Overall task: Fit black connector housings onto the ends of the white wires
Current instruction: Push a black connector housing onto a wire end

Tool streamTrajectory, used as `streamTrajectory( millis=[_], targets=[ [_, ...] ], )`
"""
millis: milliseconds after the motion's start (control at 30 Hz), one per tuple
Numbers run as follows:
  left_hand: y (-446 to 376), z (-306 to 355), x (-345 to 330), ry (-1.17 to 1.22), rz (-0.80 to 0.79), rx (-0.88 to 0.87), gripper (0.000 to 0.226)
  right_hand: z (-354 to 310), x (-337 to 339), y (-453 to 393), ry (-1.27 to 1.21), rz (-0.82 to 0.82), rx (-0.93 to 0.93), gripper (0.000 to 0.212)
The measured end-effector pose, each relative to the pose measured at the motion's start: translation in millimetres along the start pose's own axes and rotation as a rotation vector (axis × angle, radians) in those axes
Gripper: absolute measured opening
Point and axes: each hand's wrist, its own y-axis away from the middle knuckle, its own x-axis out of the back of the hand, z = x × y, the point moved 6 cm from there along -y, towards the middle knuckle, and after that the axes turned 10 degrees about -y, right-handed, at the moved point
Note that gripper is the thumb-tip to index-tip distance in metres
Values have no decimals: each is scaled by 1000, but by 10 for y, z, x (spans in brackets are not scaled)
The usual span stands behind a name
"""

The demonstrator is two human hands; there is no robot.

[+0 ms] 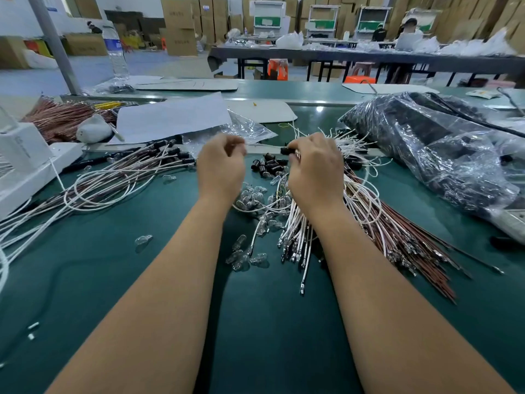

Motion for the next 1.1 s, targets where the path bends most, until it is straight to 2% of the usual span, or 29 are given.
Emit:
streamTrajectory(
  millis=[67, 100, 167, 200, 267, 333, 400, 467, 633, 867, 933, 1033, 1100],
  targets=[
    [-72, -191, 256, -119, 203, 151, 16, 73, 104, -14, 137, 93, -57, 23],
    [-91, -304, 358, -176, 253, 235, 17, 112, 139, -19, 172, 113, -93, 24],
    [-91, -459, 460, -363, 258, 343, 19, 152, 152, -22, 184, 94, -132, 23],
    [-79, -464, 460, -467, 242, 339, 22, 150, 123, -18, 153, 55, -131, 22],
    [-58, -311, 390, -555, 236, 171, 33, 121, 30, -3, 45, -47, -126, 19],
    [-13, -26, 234, -514, 211, -113, 38, 52, -44, 12, -26, -123, -97, 17],
    [90, 247, 16, -507, 122, -348, 31, -16, -94, 12, -58, -166, -74, 16],
    [187, 379, -180, -510, 29, -449, 25, -60, -125, 9, -59, -194, -71, 15],
    [165, 283, -331, -427, -116, -311, 22, -4, -189, 34, -42, -309, -149, 13],
    [-4, -101, -91, -639, -38, -71, 26, 114, -156, 19, 4, -279, -193, 18],
    [21, -51, -118, -610, -52, -138, 24, 67, -180, 35, -24, -296, -156, 19],
    [112, 177, -268, -429, -160, -316, 23, -29, -216, 64, -94, -299, -86, 20],
    [149, 265, -330, -415, -188, -377, 23, -63, -228, 71, -87, -301, -49, 17]
  ],
)
